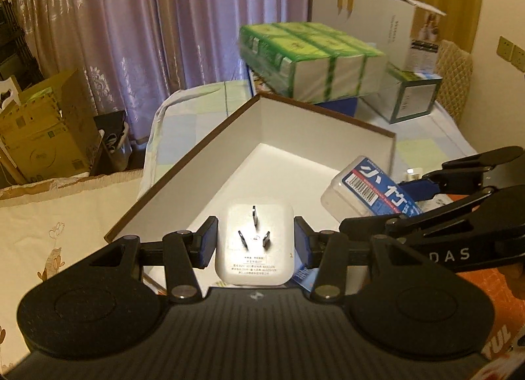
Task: Organize rigid objects
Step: 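Carry the floss box and plug into the brown box and open both tools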
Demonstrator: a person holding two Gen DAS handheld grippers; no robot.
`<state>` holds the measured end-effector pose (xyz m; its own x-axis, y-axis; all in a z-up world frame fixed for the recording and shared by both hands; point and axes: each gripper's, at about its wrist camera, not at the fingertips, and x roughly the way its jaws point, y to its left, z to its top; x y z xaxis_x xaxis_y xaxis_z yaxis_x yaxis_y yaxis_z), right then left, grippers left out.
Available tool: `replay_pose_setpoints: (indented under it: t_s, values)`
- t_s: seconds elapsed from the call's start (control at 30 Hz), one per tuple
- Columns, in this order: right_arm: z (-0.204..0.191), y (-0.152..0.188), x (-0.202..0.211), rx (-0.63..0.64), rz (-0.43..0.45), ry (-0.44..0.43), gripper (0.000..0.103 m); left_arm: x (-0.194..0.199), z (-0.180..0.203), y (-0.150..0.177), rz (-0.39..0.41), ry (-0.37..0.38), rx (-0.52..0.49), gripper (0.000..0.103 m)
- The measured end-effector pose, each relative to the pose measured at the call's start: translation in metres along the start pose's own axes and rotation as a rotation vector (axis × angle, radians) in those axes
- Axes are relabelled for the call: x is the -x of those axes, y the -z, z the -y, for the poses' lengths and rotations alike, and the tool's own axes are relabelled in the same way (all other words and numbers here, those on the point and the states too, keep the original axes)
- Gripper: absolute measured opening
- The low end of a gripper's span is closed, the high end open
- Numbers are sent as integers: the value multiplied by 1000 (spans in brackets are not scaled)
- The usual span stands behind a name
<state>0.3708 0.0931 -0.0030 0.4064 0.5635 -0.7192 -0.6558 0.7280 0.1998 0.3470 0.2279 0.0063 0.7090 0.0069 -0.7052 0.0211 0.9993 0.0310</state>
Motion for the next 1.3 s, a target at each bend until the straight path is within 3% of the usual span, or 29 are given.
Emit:
replay_pose_setpoints:
  t_s: [0.4,0.8,1.03,1.3]
  values:
    - [11,-30,-60,-15,-37,67,55,-63,-36,-14,-90,-17,-1,44]
    - [41,-23,-112,-21,-128,174,55,-115,-51,-6,-200,-12,11,44]
    - [49,-22,-124,-19,-143,219,59,-127,-51,-4,-227,-13,11,44]
    - [46,-21,-116,-6,-136,181,62,-132,-49,-4,-220,-31,-5,46]
